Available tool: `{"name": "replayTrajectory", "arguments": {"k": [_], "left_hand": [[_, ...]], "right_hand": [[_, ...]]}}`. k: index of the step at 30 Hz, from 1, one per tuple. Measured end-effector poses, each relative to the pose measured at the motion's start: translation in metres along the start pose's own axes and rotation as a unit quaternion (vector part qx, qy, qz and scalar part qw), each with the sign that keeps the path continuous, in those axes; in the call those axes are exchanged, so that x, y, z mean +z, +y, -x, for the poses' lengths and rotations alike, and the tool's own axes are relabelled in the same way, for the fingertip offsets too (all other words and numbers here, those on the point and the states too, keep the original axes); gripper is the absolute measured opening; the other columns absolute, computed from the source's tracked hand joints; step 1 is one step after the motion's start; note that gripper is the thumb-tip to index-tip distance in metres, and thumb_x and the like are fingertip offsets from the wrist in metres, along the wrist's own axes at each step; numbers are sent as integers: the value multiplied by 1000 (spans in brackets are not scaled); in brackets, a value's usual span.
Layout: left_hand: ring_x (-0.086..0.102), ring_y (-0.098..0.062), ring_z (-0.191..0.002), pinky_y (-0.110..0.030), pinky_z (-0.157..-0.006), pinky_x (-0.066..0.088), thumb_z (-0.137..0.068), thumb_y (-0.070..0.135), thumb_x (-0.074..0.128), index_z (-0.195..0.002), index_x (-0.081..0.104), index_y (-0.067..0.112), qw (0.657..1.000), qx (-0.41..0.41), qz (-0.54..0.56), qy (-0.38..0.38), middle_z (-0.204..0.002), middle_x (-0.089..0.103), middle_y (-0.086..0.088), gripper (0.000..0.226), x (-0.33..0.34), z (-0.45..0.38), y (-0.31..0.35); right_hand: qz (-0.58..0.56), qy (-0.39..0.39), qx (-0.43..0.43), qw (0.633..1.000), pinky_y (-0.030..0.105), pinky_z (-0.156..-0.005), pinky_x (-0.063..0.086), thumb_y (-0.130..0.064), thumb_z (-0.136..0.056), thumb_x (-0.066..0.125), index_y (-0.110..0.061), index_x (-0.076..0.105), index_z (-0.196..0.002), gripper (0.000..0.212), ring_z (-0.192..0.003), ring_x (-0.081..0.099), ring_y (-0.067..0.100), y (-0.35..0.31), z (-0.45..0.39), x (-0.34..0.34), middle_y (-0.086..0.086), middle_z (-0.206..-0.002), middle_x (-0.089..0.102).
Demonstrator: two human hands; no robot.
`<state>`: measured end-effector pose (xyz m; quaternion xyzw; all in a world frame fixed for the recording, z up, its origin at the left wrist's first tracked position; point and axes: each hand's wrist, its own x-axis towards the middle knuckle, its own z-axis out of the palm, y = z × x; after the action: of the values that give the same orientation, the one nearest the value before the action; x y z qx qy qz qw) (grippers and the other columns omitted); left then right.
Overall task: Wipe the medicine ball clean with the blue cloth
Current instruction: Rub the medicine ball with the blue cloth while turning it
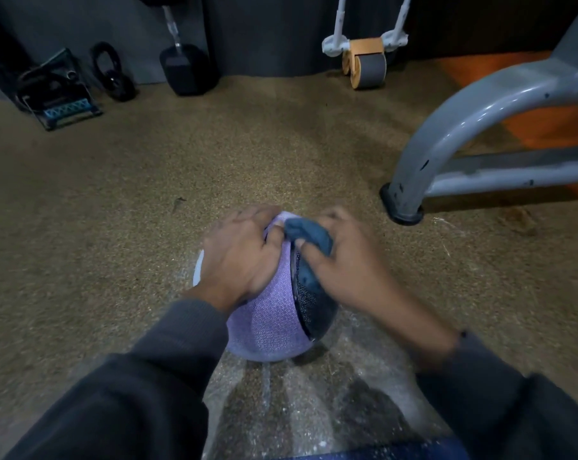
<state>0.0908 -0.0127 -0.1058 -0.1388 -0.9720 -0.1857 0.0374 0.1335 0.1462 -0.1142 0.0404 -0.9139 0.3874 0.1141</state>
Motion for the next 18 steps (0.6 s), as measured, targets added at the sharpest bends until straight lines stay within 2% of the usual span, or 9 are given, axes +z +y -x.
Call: {"name": "replayTrajectory", "arguments": {"k": [2, 5, 7, 8, 10, 13, 16, 18], "left_hand": [[43, -13, -134, -31, -107, 30, -98, 43, 27, -139, 53, 33, 1000, 17, 12, -6, -146, 50, 15, 50, -2, 0, -3], [45, -13, -131, -28, -103, 31, -93, 47, 25, -137, 55, 33, 1000, 28, 13, -4, -144, 53, 14, 55, -2, 2, -5], [45, -13, -131, -27, -104, 30, -92, 46, 26, -137, 55, 32, 999, 34, 9, -2, -143, 53, 15, 55, -2, 4, -2], [45, -13, -130, -29, -105, 31, -92, 45, 26, -137, 56, 32, 999, 38, 9, -3, -143, 53, 15, 55, -2, 5, -1], [46, -14, -129, -32, -106, 34, -92, 45, 26, -137, 55, 31, 999, 51, 11, -3, -143, 53, 14, 55, -1, 7, -4], [46, -13, -132, -33, -109, 34, -94, 46, 24, -139, 53, 28, 997, 80, 21, -6, -145, 52, 11, 57, -3, 11, -13], [40, -13, -138, -26, -109, 26, -95, 46, 27, -148, 44, 24, 997, 72, 19, -7, -151, 46, 7, 60, -6, 21, -15], [36, -15, -141, -26, -107, 25, -94, 49, 26, -154, 32, 22, 998, 59, 9, -7, -156, 40, 3, 65, -8, 25, -13]], "right_hand": [[-2, -7, -52, 999, 31, -81, 44, -28, -89, 61, -25, 70, -113, 25, -93, 57, 16, -7, 13, 1, -4, -102, 53], [-32, -27, 40, 998, 28, -74, 42, -23, -90, 64, -26, 68, -84, 8, -78, 58, 10, 6, -25, 0, -7, -84, 56], [-54, -54, 98, 992, 25, -70, 39, -19, -91, 64, -27, 62, -73, 20, -67, 56, 4, 17, -47, -6, -12, -72, 59], [-60, -64, 105, 991, 25, -70, 41, -18, -90, 64, -27, 63, -75, 18, -68, 59, 5, 20, -50, -6, -11, -72, 63], [-46, -67, 61, 995, 28, -73, 46, -19, -88, 64, -24, 69, -80, 10, -78, 62, 11, 13, -37, -8, -7, -79, 65], [-47, -80, -13, 996, 28, -77, 46, -22, -89, 66, -19, 71, -92, 6, -86, 59, 10, -3, -17, -4, -2, -92, 58], [-66, -108, 38, 991, 21, -76, 49, -17, -90, 66, -26, 69, -87, 11, -75, 60, -3, 1, -42, -6, -13, -82, 64], [-63, -116, 77, 988, 29, -83, 54, -21, -88, 66, -33, 68, -78, 16, -77, 66, 6, 8, -56, -6, -12, -80, 69]]}}
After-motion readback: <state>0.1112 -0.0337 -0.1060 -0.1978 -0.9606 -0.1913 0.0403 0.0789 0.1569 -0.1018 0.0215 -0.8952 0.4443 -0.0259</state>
